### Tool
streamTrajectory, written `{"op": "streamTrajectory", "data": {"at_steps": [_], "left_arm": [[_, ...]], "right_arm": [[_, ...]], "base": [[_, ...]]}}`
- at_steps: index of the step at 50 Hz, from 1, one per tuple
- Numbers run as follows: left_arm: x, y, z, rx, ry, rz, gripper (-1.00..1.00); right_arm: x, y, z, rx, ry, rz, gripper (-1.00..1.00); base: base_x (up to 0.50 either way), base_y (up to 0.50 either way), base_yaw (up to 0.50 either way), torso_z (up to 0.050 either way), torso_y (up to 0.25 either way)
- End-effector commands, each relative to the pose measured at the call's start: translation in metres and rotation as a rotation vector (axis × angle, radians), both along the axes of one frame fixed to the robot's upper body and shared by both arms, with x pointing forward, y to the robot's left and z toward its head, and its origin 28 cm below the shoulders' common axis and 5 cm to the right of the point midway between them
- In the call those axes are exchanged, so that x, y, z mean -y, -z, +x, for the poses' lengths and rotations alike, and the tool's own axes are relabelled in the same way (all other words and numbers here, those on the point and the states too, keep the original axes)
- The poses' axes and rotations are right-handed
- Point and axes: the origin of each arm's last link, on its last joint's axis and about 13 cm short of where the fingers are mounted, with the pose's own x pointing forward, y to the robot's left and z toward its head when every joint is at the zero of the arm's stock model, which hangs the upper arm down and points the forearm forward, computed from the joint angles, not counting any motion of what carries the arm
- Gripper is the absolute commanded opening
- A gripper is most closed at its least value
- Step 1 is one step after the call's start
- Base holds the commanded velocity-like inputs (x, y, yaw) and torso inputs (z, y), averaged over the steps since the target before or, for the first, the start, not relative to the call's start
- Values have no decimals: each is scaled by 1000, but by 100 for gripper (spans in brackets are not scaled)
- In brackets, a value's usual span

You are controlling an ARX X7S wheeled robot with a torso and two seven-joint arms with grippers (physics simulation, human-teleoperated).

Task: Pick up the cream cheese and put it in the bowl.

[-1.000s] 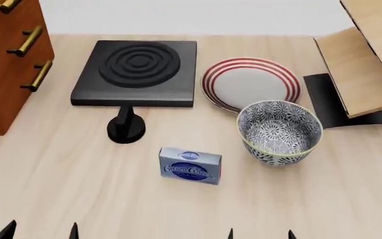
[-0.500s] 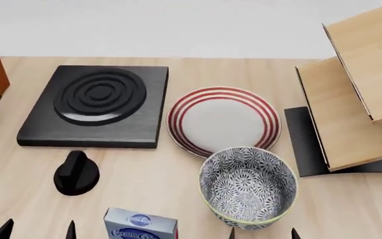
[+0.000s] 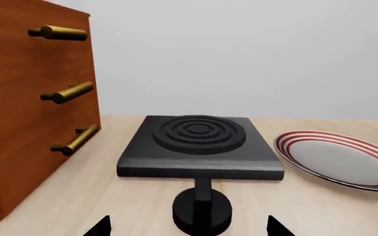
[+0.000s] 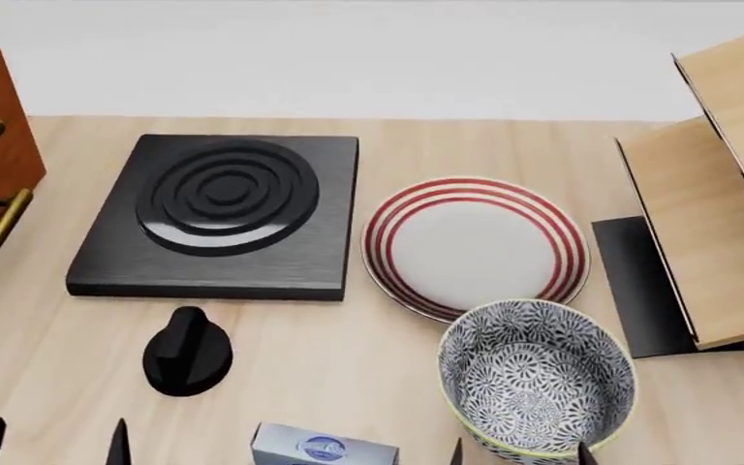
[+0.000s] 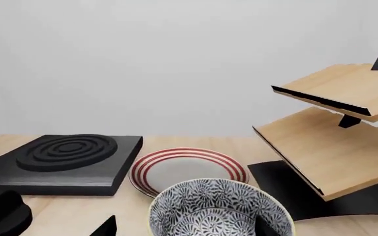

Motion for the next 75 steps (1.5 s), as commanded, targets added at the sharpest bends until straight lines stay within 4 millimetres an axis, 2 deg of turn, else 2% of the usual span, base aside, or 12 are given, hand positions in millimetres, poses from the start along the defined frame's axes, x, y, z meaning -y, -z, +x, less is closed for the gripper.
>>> {"op": "streamTrajectory", "data": {"at_steps": [1, 24, 38, 45, 46, 52, 53, 56, 61, 66, 71, 75], "left_arm": [[-2, -3, -1, 11, -1, -4, 100], [-6, -13, 0, 39, -13, -13, 100], [-6, -15, -1, 46, -12, -13, 100], [-7, -15, -1, 47, -10, -10, 100], [-7, -16, -1, 50, -15, -8, 100], [-8, -18, -3, 55, -12, 4, 100], [-9, -18, -3, 54, -11, -1, 100], [-9, -19, -3, 55, -12, 1, 100], [-10, -21, -2, 59, -22, -2, 100], [-12, -21, 1, 54, -30, -2, 100], [-11, -24, 1, 63, -33, 0, 100], [-12, -24, 2, 64, -34, -1, 100]], "right_arm": [[1, -2, -3, 25, -5, -15, 100], [4, -17, -10, 88, 23, 0, 100], [6, -10, -4, 54, 20, -2, 100], [7, -16, -6, 70, 15, 0, 100], [6, -22, -9, 30, -73, 30, 100], [8, -55, -13, 54, -80, -47, 100], [10, -67, -13, 59, -82, -69, 100], [16, -94, -6, 14, -138, -89, 100], [20, -127, 6, -65, -213, -119, 100], [24, -171, 18, -145, -323, -63, 100], [23, -185, 39, -388, -434, -138, 100], [18, -194, 51, -454, -467, -139, 100]], "base": [[156, 0, 0, 0, 0], [153, 0, 0, 0, 0], [238, 0, 0, 0, 0], [0, 0, 0, 0, 0], [0, 0, 0, 0, 0], [0, 0, 0, 0, 0], [0, 0, 0, 0, 0], [0, 0, 0, 0, 0], [0, 0, 0, 0, 0], [0, 0, 0, 0, 0], [0, 0, 0, 0, 0], [0, 0, 0, 0, 0]]}}
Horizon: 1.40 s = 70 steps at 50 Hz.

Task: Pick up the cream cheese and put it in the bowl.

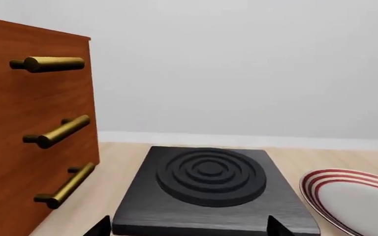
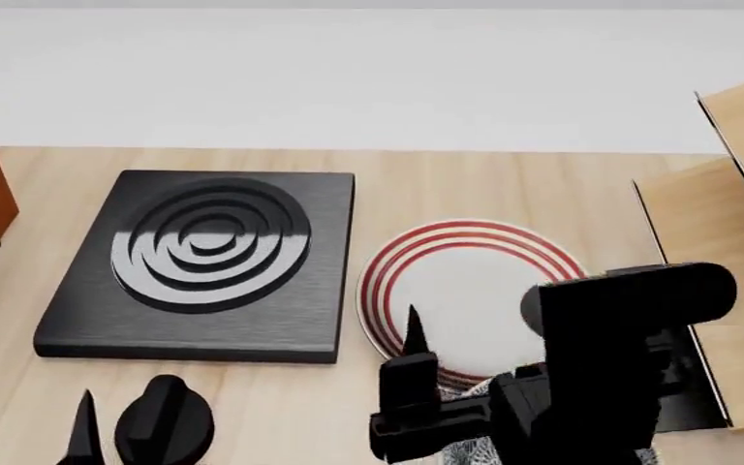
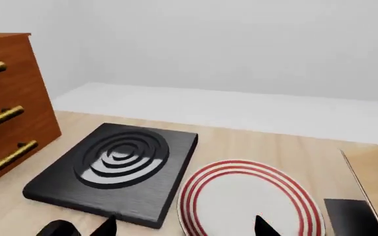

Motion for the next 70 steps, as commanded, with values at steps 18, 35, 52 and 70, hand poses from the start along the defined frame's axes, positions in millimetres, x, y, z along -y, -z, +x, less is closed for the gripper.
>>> {"op": "streamTrajectory", "data": {"at_steps": [18, 35, 52, 70], "left_arm": [[-5, 2, 9, -1, -38, -34, 100], [-9, 2, 10, 3, -50, -46, 100], [-15, 4, 16, -2, -65, -62, 100], [-11, 1, 20, 1, -50, -87, 100]], "right_arm": [[-31, -54, 47, -518, -486, -364, 100], [-52, -28, 54, -630, -523, -507, 100], [-76, -4, 77, -753, -513, -681, 100], [-91, -1, 82, -770, -551, -704, 100]], "base": [[0, 0, 0, 0, 0], [0, 0, 0, 0, 0], [0, 0, 0, 0, 0], [0, 0, 0, 0, 0]]}}
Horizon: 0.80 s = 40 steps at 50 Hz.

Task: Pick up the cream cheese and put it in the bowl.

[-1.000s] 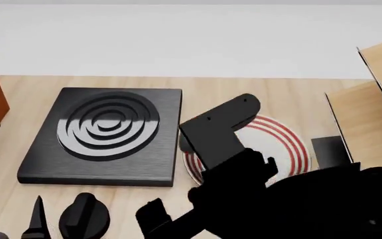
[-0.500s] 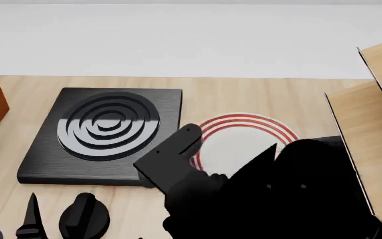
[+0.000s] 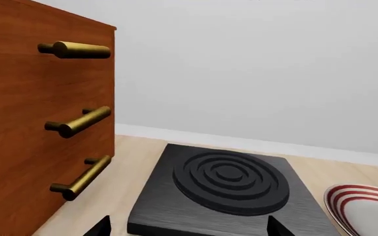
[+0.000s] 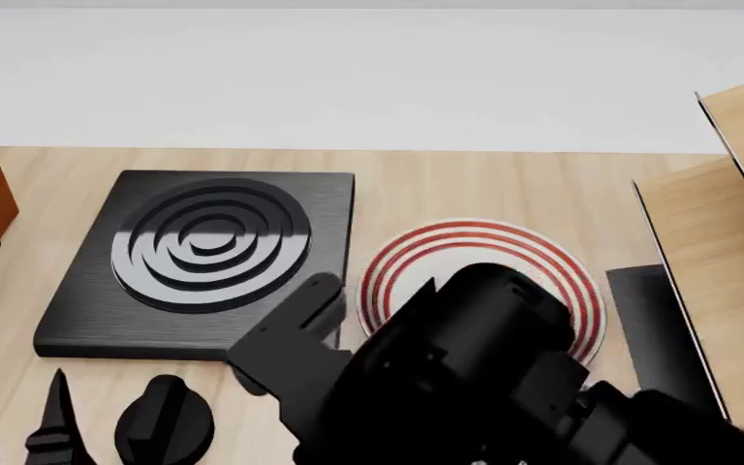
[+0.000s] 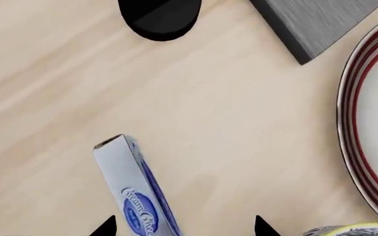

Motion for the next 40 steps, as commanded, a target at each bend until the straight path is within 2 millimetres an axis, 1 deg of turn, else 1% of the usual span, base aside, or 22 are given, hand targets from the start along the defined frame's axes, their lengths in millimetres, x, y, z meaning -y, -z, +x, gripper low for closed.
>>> {"op": "streamTrajectory", "data": {"at_steps": [1, 12, 17, 18, 24, 36, 40], "left_arm": [[3, -3, 2, 8, 11, -17, 100], [2, -1, 4, 6, 9, -24, 100], [1, -2, 4, 7, 7, -29, 100], [1, -1, 4, 7, 8, -30, 100], [0, 0, 4, 7, 6, -32, 100], [-1, -1, 4, 12, -2, -35, 100], [-2, -3, 4, 12, -4, -39, 100]], "right_arm": [[-11, 6, 3, -17, -26, -35, 100], [-27, 12, -6, -51, -100, -51, 100], [-30, 12, -6, -41, -105, -68, 100], [-30, 12, -7, -61, -110, -49, 100], [-30, 20, -5, -45, -101, -94, 100], [-32, 37, 1, -91, -88, -131, 100], [-34, 44, 3, -91, -91, -169, 100]], "base": [[0, 0, 0, 0, 0], [0, 0, 0, 0, 0], [0, 0, 0, 0, 0], [0, 0, 0, 0, 0], [0, 0, 0, 0, 0], [0, 0, 0, 0, 0], [0, 0, 0, 0, 0]]}}
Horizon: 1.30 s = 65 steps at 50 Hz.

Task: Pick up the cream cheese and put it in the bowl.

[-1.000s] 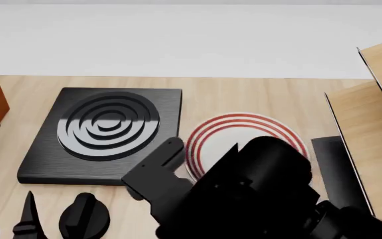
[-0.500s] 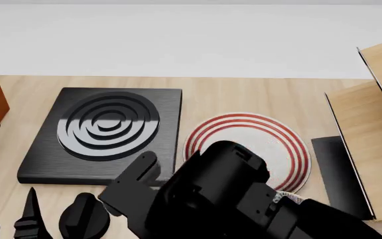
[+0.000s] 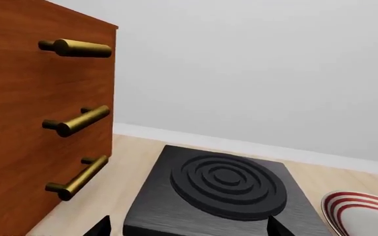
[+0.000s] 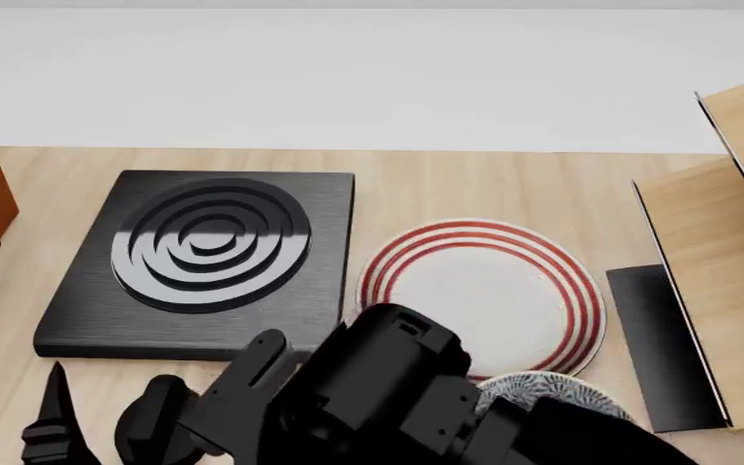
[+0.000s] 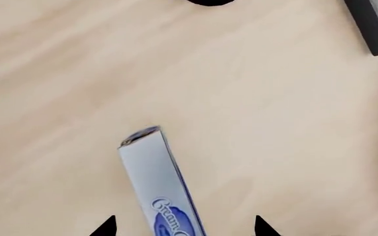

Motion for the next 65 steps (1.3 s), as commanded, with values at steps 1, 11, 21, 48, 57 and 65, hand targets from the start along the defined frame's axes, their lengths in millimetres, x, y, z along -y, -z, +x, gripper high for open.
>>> {"op": "streamTrajectory", "data": {"at_steps": [1, 11, 21, 48, 57, 65], "left_arm": [[-2, -2, 0, 5, -7, -9, 100], [-5, -5, 1, 6, -12, -14, 100], [-6, -4, 3, 2, -13, -26, 100], [-7, 3, 15, -15, -24, -31, 100], [-11, 10, 23, -33, -36, -49, 100], [-11, 9, 21, -27, -44, -48, 100]], "right_arm": [[-4, 16, 4, -16, -2, -63, 100], [-10, 22, 7, -37, -11, -82, 100], [-11, 30, 10, -66, -13, -88, 100], [0, 35, 30, -175, 14, 3, -100], [1, 15, 34, -133, 17, 38, -100], [8, -8, 31, -47, 55, 65, -100]], "base": [[0, 0, 0, 0, 0], [0, 0, 0, 0, 0], [0, 0, 0, 0, 0], [0, 0, 0, 0, 0], [2, 0, 0, 0, 0], [0, 0, 0, 0, 0]]}}
